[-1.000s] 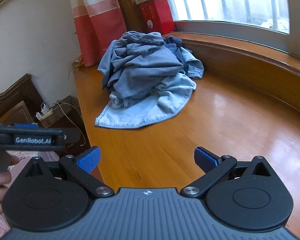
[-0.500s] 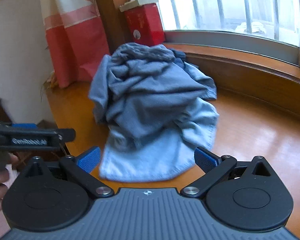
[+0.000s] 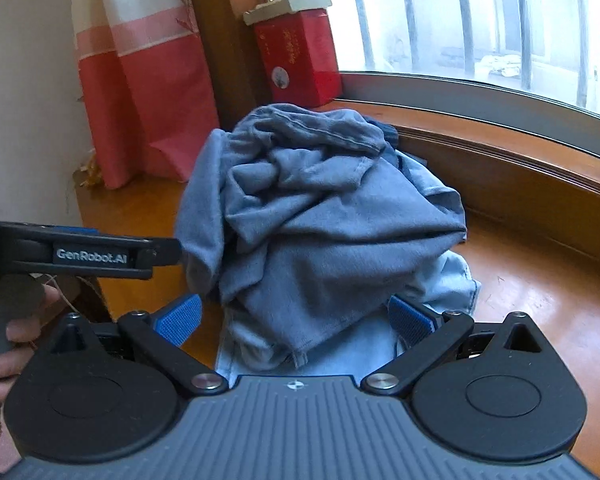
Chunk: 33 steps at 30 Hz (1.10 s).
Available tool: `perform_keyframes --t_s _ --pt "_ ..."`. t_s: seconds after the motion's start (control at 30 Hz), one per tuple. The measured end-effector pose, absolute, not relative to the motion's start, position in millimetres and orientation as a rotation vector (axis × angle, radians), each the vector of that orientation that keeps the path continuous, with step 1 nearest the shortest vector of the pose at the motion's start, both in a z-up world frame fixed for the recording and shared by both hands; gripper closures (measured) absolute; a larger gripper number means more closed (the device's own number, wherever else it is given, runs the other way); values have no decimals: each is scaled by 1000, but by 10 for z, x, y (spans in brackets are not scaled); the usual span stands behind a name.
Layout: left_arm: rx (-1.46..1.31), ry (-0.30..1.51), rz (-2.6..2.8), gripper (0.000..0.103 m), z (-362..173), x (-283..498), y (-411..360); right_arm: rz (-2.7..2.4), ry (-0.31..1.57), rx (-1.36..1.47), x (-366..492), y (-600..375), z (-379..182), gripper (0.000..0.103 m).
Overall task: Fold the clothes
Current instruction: 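Close the left gripper on the grey-blue sweatshirt while the right gripper grasps it too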
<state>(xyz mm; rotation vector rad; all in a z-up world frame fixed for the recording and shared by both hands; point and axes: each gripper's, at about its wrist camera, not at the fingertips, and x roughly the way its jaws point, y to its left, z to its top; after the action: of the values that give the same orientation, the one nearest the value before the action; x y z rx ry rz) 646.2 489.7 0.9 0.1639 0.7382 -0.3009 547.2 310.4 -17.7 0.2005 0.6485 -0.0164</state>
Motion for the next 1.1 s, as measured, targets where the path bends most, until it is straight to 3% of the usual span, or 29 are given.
perform_keyframes --t_s 1.1 --pt "224 745 -607 0 71 7414 4924 -161 649 175 6332 3197 95 1"
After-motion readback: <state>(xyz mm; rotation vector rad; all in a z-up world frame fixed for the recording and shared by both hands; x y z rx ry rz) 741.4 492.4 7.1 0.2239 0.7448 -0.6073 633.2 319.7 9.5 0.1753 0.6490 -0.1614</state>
